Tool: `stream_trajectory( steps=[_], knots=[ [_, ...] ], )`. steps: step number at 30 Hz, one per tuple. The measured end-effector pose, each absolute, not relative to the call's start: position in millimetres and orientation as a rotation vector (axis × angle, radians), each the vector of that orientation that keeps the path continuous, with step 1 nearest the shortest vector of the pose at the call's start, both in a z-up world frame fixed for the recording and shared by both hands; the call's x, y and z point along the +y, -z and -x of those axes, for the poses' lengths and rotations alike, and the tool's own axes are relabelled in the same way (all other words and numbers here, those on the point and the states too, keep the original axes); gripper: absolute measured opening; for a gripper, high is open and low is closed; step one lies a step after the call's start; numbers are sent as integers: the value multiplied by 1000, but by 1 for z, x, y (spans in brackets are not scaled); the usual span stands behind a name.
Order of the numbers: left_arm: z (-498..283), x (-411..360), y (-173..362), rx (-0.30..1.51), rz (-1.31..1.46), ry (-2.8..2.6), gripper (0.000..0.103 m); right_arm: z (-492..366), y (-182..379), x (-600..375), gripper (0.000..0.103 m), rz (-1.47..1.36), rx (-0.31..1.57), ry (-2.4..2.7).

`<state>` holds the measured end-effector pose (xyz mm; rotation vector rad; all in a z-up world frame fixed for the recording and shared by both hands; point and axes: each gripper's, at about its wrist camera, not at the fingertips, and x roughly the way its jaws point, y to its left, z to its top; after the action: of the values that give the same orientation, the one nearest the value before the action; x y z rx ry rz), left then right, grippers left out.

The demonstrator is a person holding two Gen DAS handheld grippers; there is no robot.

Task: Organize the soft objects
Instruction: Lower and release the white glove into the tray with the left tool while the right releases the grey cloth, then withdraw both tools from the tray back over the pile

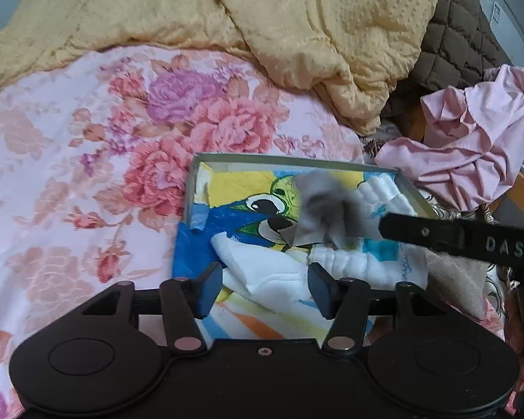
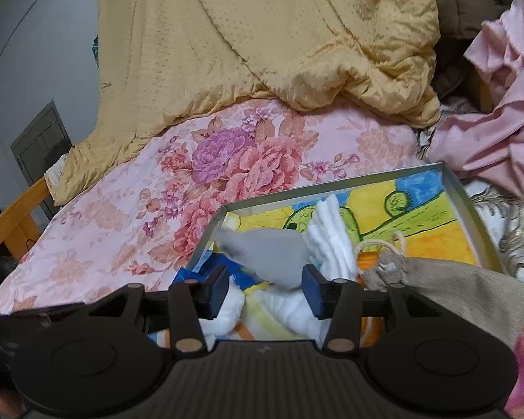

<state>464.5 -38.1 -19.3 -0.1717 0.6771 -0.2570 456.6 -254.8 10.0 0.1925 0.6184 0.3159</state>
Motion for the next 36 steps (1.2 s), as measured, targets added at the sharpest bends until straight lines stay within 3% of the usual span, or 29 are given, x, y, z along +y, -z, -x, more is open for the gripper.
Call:
stream_trajectory(
  steps=[6,11,13,17,36],
  knots=[
    [-430,-32,-3,626,164,246,71,-416,-29,-253,69,-96,542,-304],
    [-397,-28,-24,580,153,233,81,-382,-49,-248,91,-63,500,-279],
    [-384,-27,-32,562,153,220,91,-369,-55,-249,94,-82,492,-268],
    [-358,-23,-44,528,161,199,99,-344,-63,-252,102,-68,473,-245],
    [-238,-14,-57,421,175,157,102,-233,-70,-258,103,-64,438,-199]
  ],
)
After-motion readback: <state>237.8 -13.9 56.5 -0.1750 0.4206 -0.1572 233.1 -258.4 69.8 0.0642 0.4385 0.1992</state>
